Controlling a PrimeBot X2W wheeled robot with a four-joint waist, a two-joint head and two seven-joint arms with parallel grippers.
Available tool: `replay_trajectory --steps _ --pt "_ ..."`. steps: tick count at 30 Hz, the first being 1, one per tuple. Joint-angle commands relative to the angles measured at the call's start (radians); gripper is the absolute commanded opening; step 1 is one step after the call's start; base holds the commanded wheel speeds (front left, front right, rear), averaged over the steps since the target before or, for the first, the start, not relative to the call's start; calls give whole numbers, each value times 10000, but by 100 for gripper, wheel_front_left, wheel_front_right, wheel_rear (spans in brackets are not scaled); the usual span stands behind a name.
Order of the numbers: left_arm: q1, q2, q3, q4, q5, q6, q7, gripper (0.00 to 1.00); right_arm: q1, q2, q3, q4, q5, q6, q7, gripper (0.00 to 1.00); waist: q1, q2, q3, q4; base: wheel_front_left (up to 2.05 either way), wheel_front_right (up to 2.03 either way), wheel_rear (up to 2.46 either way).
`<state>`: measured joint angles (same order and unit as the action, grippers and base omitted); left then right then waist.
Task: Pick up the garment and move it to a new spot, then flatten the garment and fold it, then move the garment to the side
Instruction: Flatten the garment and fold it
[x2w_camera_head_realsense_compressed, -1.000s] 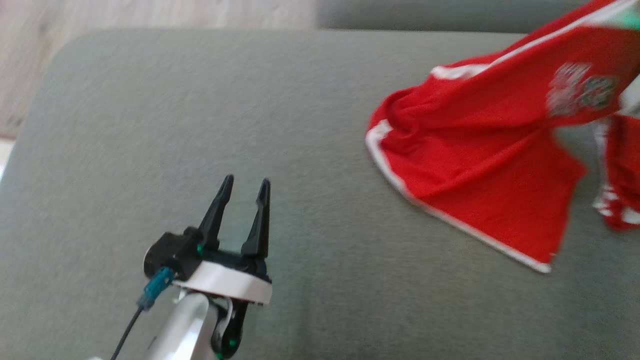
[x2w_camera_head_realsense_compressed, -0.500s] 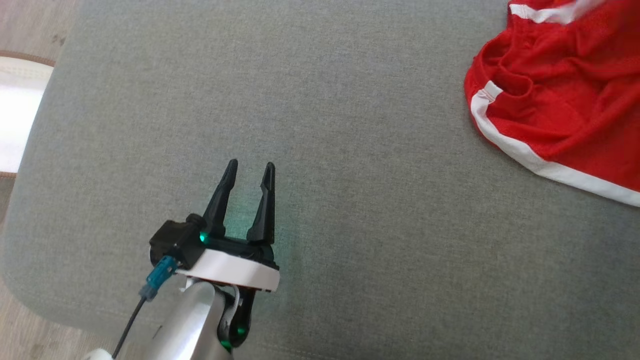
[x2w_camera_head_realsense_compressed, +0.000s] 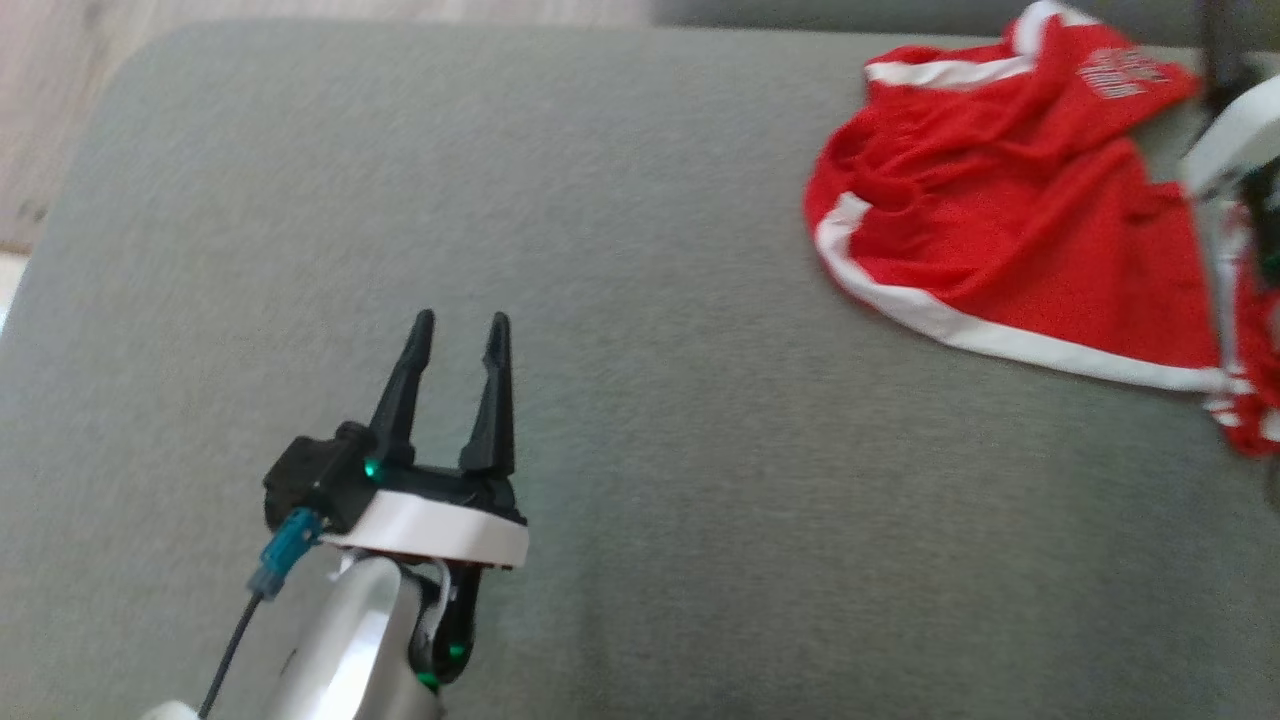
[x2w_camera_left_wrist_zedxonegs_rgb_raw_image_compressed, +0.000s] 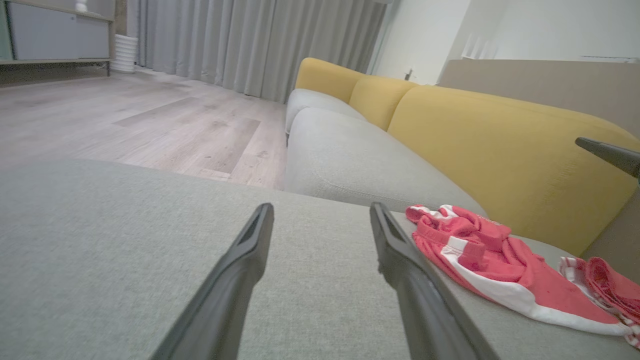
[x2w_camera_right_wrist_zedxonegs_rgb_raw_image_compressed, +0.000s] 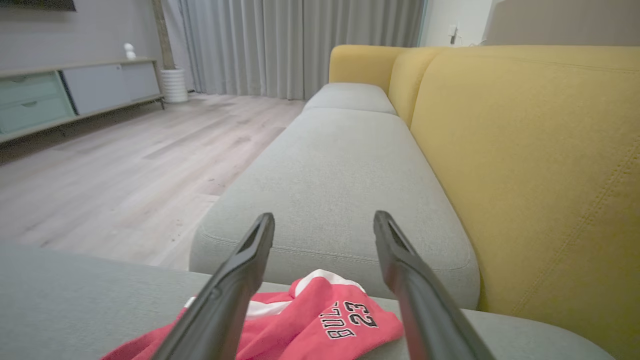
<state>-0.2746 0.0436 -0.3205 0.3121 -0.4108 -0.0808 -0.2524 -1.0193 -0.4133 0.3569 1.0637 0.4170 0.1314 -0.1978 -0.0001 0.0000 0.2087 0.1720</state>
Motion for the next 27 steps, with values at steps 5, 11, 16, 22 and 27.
replay_trajectory --steps 5,11,16,22,27 --pt "188 66 621 -313 261 -98 -93 100 1134 424 441 -1428 878 -7 -415 100 1 0 -905 -1095 0 0 0" --pt "412 66 825 -251 480 -221 -93 100 3560 898 171 -3204 1480 -7 -609 100 1 0 -1353 -1791 0 0 0" --pt "498 88 1003 -101 602 -291 -93 100 5705 1518 -950 -4682 900 -7 -635 100 1 0 -1411 -2484 0 0 0" --pt "-298 270 657 651 945 -377 -28 100 7050 2309 -2114 -6347 21 -7 -637 100 1 0 -1034 -3210 0 0 0" --pt "-1772 302 146 1722 1263 -391 728 100 7390 2649 -2392 -7490 -459 -7 -519 100 1 0 -472 -3740 0 0 0"
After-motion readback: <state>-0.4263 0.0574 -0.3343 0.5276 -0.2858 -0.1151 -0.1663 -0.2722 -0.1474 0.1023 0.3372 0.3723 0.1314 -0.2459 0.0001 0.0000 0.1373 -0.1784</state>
